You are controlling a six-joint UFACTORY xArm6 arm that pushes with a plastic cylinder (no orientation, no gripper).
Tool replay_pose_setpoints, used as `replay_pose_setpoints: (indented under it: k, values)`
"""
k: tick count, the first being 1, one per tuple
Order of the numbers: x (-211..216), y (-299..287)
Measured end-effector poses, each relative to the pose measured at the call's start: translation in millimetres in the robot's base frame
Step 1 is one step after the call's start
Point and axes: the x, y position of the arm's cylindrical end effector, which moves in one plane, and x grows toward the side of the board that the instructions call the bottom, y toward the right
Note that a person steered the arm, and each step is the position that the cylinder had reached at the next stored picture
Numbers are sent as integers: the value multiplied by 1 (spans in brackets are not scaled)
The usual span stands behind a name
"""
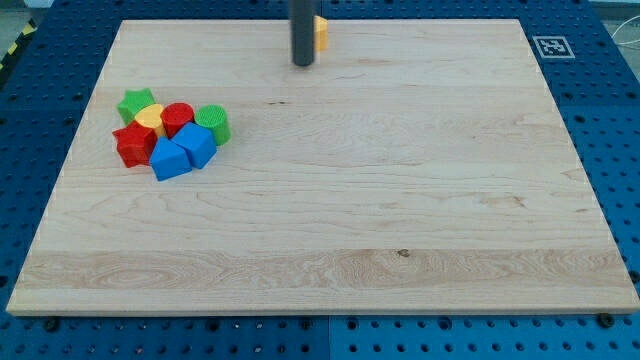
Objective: Slide red star along with the group of blocks to the up and slightly right
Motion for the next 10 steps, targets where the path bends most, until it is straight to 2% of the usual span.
replay_pose_setpoints:
  k: [2, 3, 4, 5, 7, 8, 10]
  values:
    - [-32, -130]
    - [-27, -196]
    - [-2, -241]
    - [35, -250]
    - [169, -230]
    - [184, -202]
    - [168, -167]
